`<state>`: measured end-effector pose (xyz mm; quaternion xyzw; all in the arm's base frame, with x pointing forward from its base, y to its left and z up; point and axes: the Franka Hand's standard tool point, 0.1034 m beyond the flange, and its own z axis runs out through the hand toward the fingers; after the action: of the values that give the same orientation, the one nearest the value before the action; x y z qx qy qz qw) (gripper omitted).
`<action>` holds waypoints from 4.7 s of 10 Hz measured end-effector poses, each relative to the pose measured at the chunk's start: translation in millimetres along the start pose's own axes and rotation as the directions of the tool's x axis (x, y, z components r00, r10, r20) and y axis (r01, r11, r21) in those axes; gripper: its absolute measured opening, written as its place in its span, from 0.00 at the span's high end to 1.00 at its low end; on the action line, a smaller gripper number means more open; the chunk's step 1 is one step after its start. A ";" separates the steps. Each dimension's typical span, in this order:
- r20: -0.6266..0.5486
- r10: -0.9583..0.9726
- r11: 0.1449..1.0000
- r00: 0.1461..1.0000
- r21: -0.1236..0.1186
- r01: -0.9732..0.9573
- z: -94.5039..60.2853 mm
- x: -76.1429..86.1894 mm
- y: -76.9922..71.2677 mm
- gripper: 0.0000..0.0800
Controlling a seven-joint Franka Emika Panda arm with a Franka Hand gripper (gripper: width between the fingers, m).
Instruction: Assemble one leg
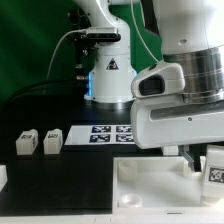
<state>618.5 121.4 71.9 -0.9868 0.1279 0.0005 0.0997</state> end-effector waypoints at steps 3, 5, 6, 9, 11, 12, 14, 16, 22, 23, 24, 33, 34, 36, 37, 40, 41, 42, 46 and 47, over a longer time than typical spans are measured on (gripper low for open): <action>-0.002 0.024 1.000 1.000 -0.004 -0.024 -0.2 1.2 3.5 0.63; -0.001 0.037 0.999 0.999 -0.004 -0.037 -0.1 1.2 3.5 0.63; 0.007 0.206 0.978 0.979 0.014 -0.206 0.1 2.2 2.4 0.63; 0.069 0.728 0.680 0.682 0.056 -0.731 -1.9 6.5 -4.1 0.63; 0.112 0.866 0.484 0.487 0.056 -0.873 -0.2 7.1 -5.2 0.63; 0.122 0.906 0.403 0.406 0.047 -0.914 1.3 5.9 -5.1 0.63; 0.123 0.904 0.407 0.409 0.046 -0.912 1.9 4.4 -7.5 0.63; 0.122 0.900 0.416 0.418 0.046 -0.908 2.1 4.2 -7.6 0.43; 0.052 0.428 0.901 0.902 0.057 -0.431 2.0 0.0 -4.5 0.19; 0.047 0.344 0.936 0.938 0.061 -0.346 1.9 0.2 -4.1 0.19; 0.030 0.207 0.977 0.978 0.038 -0.208 2.4 -0.6 -3.4 0.19; 0.000 0.270 0.963 0.963 -0.015 -0.270 3.0 0.3 0.4 0.63; 0.002 0.340 0.940 0.940 -0.009 -0.340 3.3 0.4 -0.2 0.63; 0.035 0.651 0.758 0.758 0.030 -0.652 3.0 2.7 -3.0 0.63; 0.056 0.789 0.611 0.612 0.037 -0.791 2.7 3.0 -6.1 0.63; 0.116 0.940 0.318 0.321 0.042 -0.947 -0.9 8.0 -8.0 0.63; 0.116 0.938 0.325 0.328 0.042 -0.945 -0.6 7.6 -8.3 0.62; 0.115 0.934 0.336 0.339 0.043 -0.941 -0.5 7.6 -8.2 0.62; 0.090 0.791 0.601 0.605 0.068 -0.796 0.7 6.9 -3.2 0.20; 0.075 0.633 0.769 0.771 0.058 -0.637 -3.1 8.4 -0.2 0.19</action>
Offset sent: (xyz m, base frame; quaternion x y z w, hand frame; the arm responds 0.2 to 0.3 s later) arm 0.0000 0.0000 0.0000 0.0000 0.0000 0.0899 0.9960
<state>626.7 118.9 74.8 -0.8805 0.4508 0.0542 0.1362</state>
